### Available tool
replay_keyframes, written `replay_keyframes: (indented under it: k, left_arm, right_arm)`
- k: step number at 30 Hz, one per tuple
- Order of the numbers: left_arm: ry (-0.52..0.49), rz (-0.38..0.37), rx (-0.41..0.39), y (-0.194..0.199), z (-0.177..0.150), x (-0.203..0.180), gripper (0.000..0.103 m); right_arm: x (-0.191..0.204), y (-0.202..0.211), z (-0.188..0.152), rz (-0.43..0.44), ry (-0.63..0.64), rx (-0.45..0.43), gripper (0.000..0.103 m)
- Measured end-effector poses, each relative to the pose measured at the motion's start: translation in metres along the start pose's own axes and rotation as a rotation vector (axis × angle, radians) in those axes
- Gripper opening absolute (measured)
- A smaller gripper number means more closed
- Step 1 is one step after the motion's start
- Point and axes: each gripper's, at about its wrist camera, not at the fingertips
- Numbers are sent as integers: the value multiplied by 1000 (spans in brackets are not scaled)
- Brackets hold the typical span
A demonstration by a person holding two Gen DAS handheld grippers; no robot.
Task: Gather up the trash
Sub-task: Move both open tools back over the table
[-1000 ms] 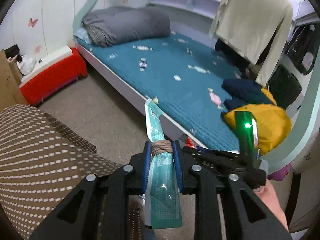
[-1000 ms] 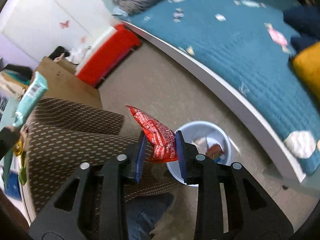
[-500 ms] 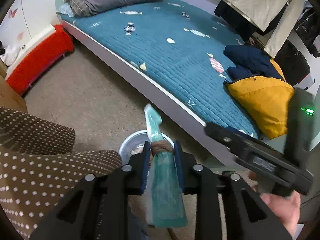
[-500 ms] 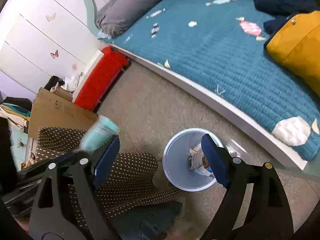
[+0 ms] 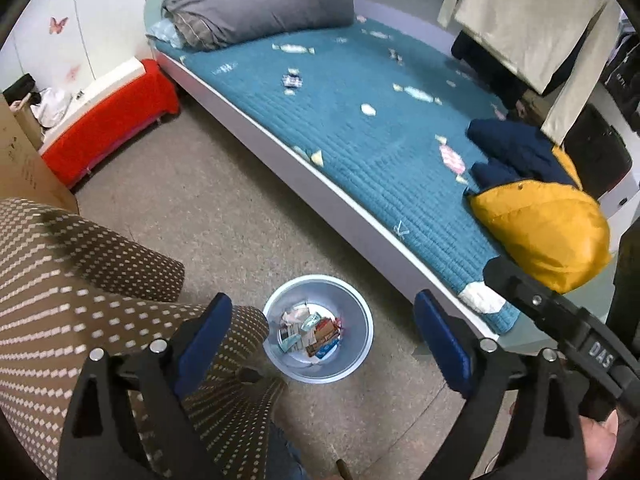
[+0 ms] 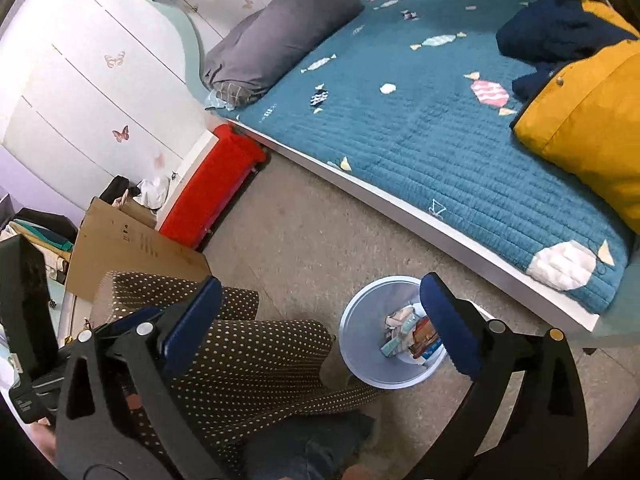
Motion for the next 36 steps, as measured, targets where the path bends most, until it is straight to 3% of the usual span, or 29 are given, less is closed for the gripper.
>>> replay_keyframes:
  k: [8,17,27,36]
  left_arm:
    - [-6,29,-153,78,-17,8,90]
    - [6,92,-319,163,-49,39,92]
    - [76,192,-436,235,-99,108,92]
    - [221,283,-492,280,-157,197,92]
  right_arm:
    - [44,42,-4,24,66,-58,97]
    - [125,78,-23,71,207,-80,97]
    - [224,87,-63,163,357,-51,97]
    - [314,79,-116,216,518,-2,97]
Point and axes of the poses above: each gripper's, at about its wrist camera, not at the fingertips, and y roughly against the way its jaws point, x to its left, z to its top, and after that the axes turned 4 degrees about -z, right-handed
